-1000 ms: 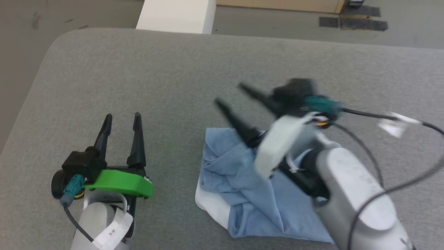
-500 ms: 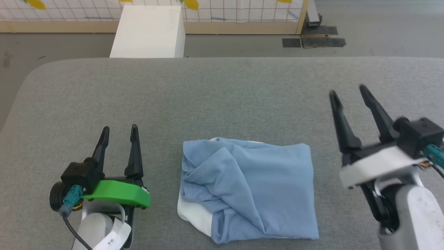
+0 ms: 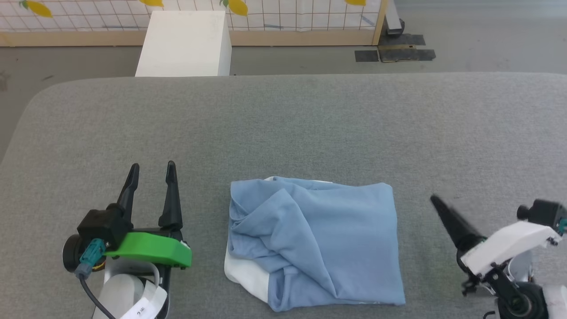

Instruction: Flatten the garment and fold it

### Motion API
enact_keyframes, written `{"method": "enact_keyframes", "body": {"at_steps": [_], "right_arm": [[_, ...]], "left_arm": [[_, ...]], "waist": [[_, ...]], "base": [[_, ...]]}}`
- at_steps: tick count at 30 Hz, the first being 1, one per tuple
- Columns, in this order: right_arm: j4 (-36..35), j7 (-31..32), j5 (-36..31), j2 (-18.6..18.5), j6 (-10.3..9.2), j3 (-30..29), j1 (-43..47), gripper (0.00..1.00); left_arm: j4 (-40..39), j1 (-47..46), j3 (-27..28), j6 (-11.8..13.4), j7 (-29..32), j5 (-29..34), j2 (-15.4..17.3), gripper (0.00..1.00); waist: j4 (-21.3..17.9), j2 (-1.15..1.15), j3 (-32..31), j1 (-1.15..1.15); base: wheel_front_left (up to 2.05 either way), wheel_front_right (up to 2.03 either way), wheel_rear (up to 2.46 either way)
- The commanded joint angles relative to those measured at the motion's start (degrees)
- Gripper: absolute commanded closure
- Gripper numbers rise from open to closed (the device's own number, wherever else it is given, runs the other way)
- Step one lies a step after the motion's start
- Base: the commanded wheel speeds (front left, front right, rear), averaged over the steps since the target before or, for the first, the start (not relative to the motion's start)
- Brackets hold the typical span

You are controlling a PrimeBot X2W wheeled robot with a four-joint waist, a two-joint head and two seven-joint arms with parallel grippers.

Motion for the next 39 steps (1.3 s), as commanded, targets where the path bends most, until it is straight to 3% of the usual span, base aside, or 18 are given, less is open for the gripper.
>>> {"method": "enact_keyframes", "body": {"at_steps": [1, 4, 9, 16, 23, 24, 27, 34, 39], "right_arm": [[1.74, 3.77, 3.23, 0.19, -0.08, -1.16, 0.2, 0.0], [6.72, 13.31, 10.47, 0.34, -0.08, -3.41, -0.72, 0.0], [13.34, 23.59, 17.68, 0.37, -0.08, -4.25, -3.34, 0.0], [17.91, 29.38, 16.56, 0.38, -0.08, -2.32, -6.04, 0.0], [20.99, 31.38, 15.72, 0.38, -0.08, 3.41, -8.79, 0.02], [21.04, 31.51, 15.66, 0.38, -0.08, 4.2, -9.04, 0.38], [19.89, 30.36, 13.99, 0.39, -0.08, 6.06, -9.87, 1.0], [10.5, 29.38, 1.23, -0.93, -0.08, 11.51, -12.06, 1.0], [1.96, 29.39, -13.58, -7.73, -0.08, 23.01, -17.49, 1.0]], "left_arm": [[-0.22, 0.29, -0.1, -0.15, -0.26, 0.19, -0.13, 0.0], [-0.25, 0.31, -0.17, -0.16, -0.26, 0.19, -0.13, 0.0], [-0.22, 0.34, -0.4, -0.18, -0.26, 0.18, -0.13, 0.0], [-0.28, 0.07, -0.57, -0.18, -0.26, 0.27, -0.13, 0.0], [-0.24, -0.36, -0.76, -0.17, -0.26, 0.39, -0.13, 0.0], [-0.21, -0.37, -0.82, -0.17, -0.26, 0.38, -0.13, 0.0], [-0.12, -0.3, -1.03, -0.02, -0.26, 0.28, -0.13, 0.0], [-1.08, 0.38, 0.12, 0.84, -0.26, 0.09, -0.13, 0.0], [-2.85, 0.38, 1.46, 1.19, -0.26, 0.2, -0.13, 0.0]], "waist": [[0.32, 0.0, 0.13, 0.0], [0.71, 0.0, 0.35, 0.0], [1.48, 0.0, 0.76, 0.0], [2.36, 0.0, 1.44, 0.0], [3.31, 0.0, 1.94, 0.0], [3.44, 0.0, 1.94, 0.0], [3.74, 0.0, 1.9, 0.0], [1.8, 0.0, 2.33, 0.0], [-2.3, 0.0, 3.46, 0.0]], "base": [[0.0, 0.0, 0.0], [0.0, 0.0, 0.0], [0.0, 0.0, 0.0], [0.0, 0.0, 0.0], [0.0, 0.0, 0.0], [0.0, 0.0, 0.0], [0.0, 0.0, 0.0], [0.0, 0.0, 0.0], [0.0, 0.0, 0.0]]}}
